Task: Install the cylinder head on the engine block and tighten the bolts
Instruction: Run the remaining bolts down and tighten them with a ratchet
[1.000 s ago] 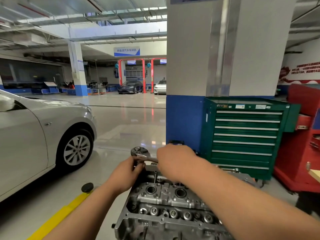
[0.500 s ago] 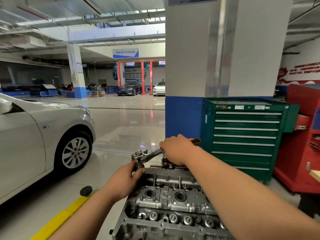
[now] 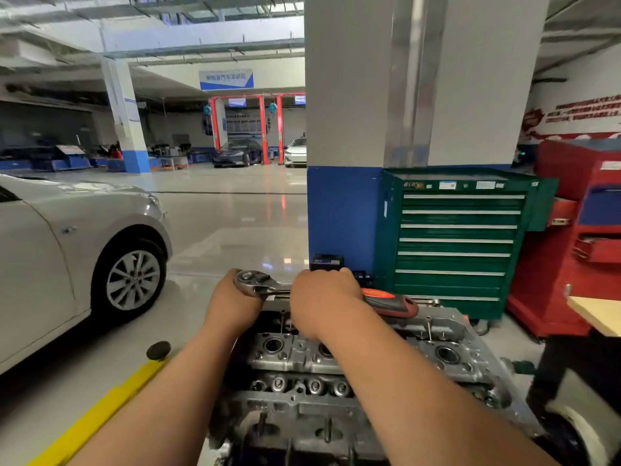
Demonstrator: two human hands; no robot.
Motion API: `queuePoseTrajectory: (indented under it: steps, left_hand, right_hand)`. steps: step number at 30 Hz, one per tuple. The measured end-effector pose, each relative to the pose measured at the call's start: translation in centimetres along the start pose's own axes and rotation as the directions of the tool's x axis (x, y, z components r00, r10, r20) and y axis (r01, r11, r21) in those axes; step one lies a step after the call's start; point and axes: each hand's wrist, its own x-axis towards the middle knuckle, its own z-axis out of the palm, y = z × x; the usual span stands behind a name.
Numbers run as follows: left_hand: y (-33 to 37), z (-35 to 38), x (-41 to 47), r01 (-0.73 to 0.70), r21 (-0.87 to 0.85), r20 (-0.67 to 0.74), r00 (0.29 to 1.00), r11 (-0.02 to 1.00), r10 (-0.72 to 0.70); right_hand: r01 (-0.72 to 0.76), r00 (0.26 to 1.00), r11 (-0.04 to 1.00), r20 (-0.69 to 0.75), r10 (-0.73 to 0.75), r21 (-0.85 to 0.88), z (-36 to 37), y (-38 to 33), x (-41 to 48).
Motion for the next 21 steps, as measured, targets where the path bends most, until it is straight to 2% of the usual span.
queuePoseTrajectory:
  steps: [4,9,12,15,21]
  left_hand:
    - [-0.1,-0.8,0.2,-0.151,0.087,0.168,0.976,0.985,0.135]
    - [0.0,-1.3,0.2,-0.208,0.107,0.251,0.952,0.972,0.176]
    - [-0.2,-1.6,-0.1,-0.11,0.02,0.211,0.972,0.994,0.104]
    - [-0.3,-1.1,-0.2,-0.014,0.019,0.157,0.988,1.0,0.011]
    - [0.3,-1.0,-0.7,-0.022,0.088,0.096,0.995,0.996,0.014]
  right_hand:
    - [-0.026,0.999,0.997,-0.036,0.029,0.077,0.3,-0.5,-1.4]
    - [0.032,0.998,0.99,-0.061,-0.024,0.138,0.5,0.8,-1.1]
    - [0.098,0.994,0.992,-0.058,-0.093,0.086,0.3,2.3,2.3]
    - [0.114,0.993,0.984,-0.031,-0.111,0.135,-0.3,3.3,5.1]
    - [0.063,0.996,0.997,-0.069,-0.061,0.039,1.7,2.8,5.9]
